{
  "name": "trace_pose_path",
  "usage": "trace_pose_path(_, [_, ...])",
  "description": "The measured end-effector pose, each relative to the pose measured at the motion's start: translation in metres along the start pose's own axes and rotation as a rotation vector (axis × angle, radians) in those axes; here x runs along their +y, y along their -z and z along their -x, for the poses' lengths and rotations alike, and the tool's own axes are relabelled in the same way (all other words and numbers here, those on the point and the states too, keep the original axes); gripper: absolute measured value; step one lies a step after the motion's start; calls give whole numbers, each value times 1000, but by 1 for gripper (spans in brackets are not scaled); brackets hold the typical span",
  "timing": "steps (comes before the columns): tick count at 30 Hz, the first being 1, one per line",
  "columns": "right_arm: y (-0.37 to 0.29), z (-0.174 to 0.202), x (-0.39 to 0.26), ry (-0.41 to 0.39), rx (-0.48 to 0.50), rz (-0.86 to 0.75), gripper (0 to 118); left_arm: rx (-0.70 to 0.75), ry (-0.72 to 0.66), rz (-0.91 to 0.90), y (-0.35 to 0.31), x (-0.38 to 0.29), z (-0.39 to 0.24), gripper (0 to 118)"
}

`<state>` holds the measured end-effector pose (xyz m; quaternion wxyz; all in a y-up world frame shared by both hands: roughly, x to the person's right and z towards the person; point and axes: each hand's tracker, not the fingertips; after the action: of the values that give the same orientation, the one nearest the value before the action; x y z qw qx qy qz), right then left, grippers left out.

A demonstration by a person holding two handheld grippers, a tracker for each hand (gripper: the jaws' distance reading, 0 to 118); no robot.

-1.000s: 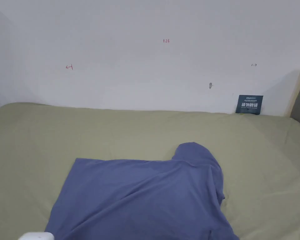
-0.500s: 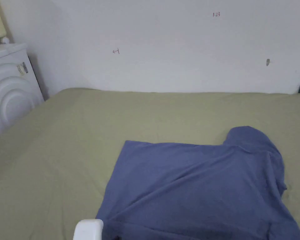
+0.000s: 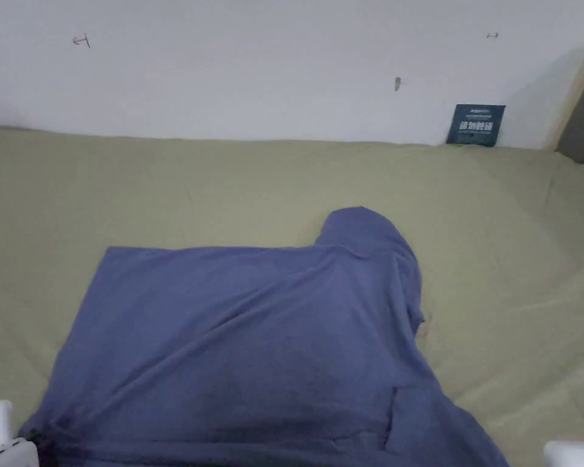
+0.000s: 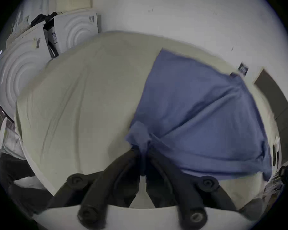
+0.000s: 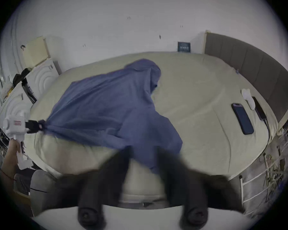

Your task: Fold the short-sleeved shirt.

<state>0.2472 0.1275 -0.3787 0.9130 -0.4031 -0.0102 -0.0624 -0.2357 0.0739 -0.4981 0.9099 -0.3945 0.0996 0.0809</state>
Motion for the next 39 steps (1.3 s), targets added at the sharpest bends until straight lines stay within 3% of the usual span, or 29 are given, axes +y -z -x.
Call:
trace_pose_path(3, [24, -12, 8, 11, 12, 33, 83, 35, 142, 50, 1, 4, -8, 4])
trace_pose_path(7, [56, -18, 19, 38, -15, 50, 83, 21, 93, 50, 0, 7, -1, 4])
trace_pose_path(11, [89, -11, 19, -60, -48, 110, 82, 13, 66, 64, 4, 3, 4, 4])
trace_pose_path(12, [91, -9, 16, -58, -53, 101, 74, 15, 66, 68, 4, 1, 5, 4])
trace_pose_path(13, [89, -9, 15, -67, -67, 109, 49, 15, 66, 74, 4, 0, 5, 4])
trace_pose_path(14, [87, -9, 16, -62, -65, 104, 3, 13, 64, 74, 5, -1, 7, 4])
trace_pose_path(26, [47, 8, 23, -116, -56, -17, 4, 0, 64, 21, -15, 13, 7, 4])
trace_pose_path(32, [46, 6, 69, -147, -51, -57, 4, -10, 127, -23, -23, 49, -1, 4])
trace_pose_path(39, [88, 6, 138, -221, -18, -64, 4, 0, 298, -8, 8, 100, -19, 4])
